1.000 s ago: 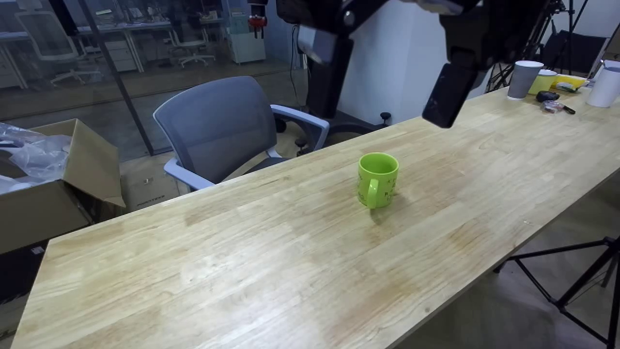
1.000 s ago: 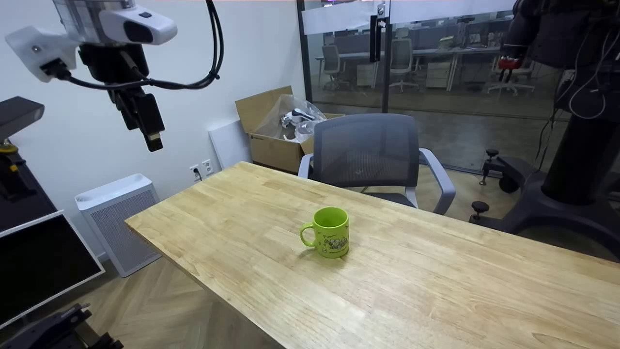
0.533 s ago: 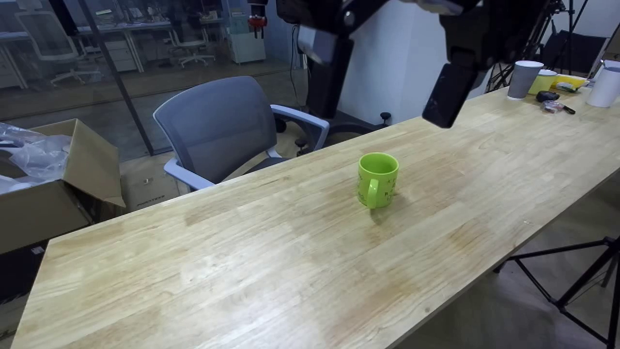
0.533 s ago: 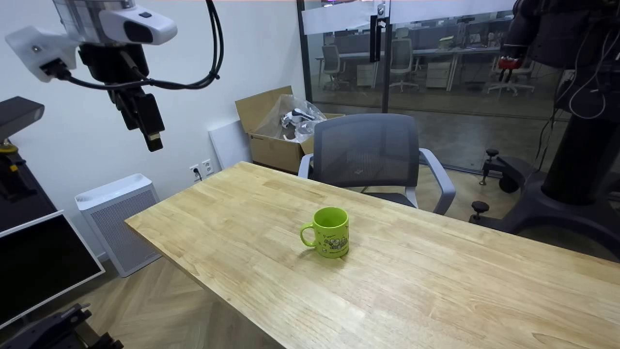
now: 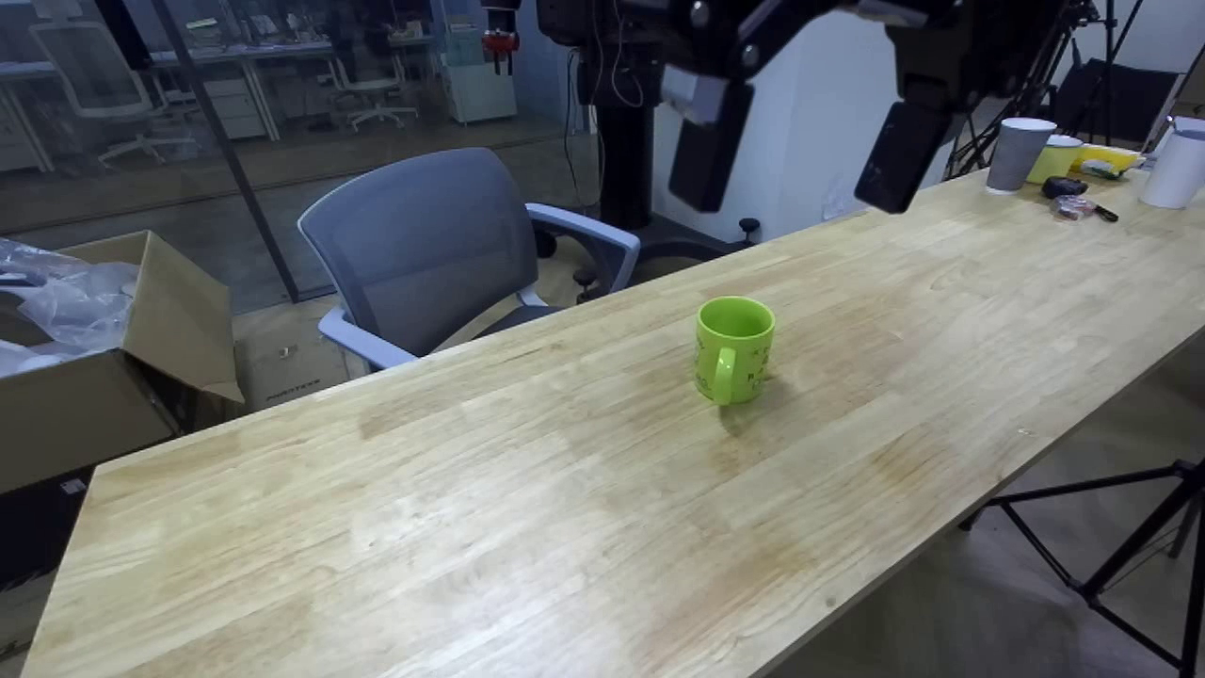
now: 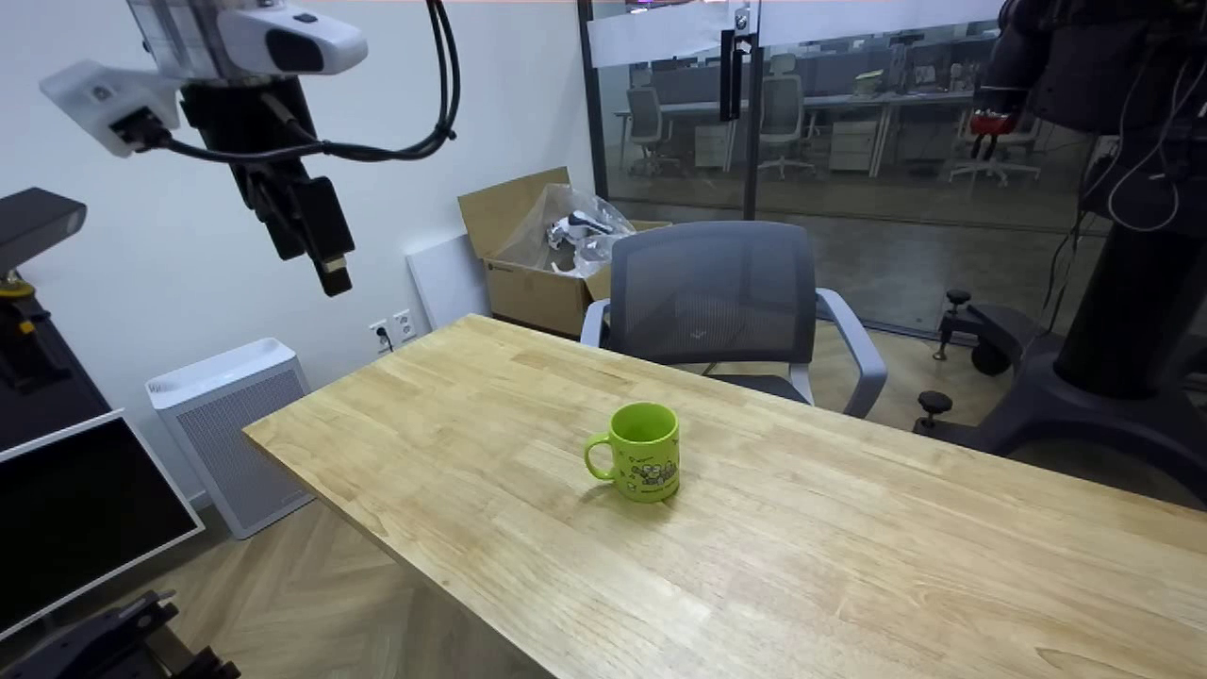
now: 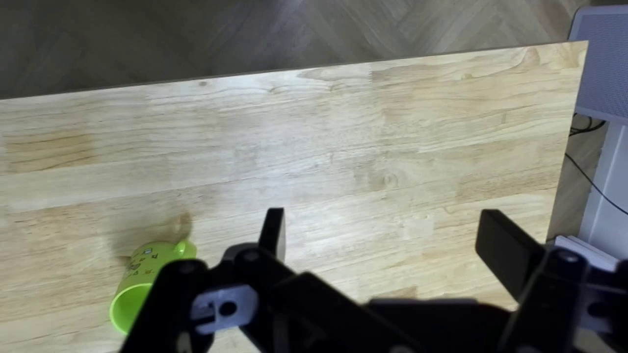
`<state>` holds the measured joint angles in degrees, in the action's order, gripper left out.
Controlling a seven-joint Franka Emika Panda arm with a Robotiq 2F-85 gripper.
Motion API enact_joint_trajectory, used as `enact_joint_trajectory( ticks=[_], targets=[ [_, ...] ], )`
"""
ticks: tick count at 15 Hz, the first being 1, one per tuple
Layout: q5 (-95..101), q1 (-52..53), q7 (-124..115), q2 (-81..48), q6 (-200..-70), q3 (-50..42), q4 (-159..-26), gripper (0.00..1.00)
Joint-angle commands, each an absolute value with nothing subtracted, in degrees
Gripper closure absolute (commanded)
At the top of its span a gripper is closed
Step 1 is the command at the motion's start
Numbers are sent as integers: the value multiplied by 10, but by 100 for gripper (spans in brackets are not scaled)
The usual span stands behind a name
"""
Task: Move the mug backward
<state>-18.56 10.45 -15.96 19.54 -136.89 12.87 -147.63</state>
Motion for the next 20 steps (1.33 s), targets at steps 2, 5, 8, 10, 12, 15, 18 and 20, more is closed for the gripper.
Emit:
enact_joint_trajectory(
  ticks=[2,5,8,10,12,15,18,20],
  targets=[
    [-128,72,-181,225,-1393,120,-1500,0],
    [-121,57,-152,229,-1398,95,-1489,0],
    [-107,42,-130,221,-1402,74,-1465,0],
    [-113,41,-106,211,-1393,57,-1445,0],
    [-122,41,-84,197,-1375,40,-1424,0],
    [-141,45,-45,170,-1336,15,-1384,0],
    [-144,40,-27,137,-1299,6,-1336,0],
    [-141,38,-20,111,-1277,4,-1300,0]
  ],
)
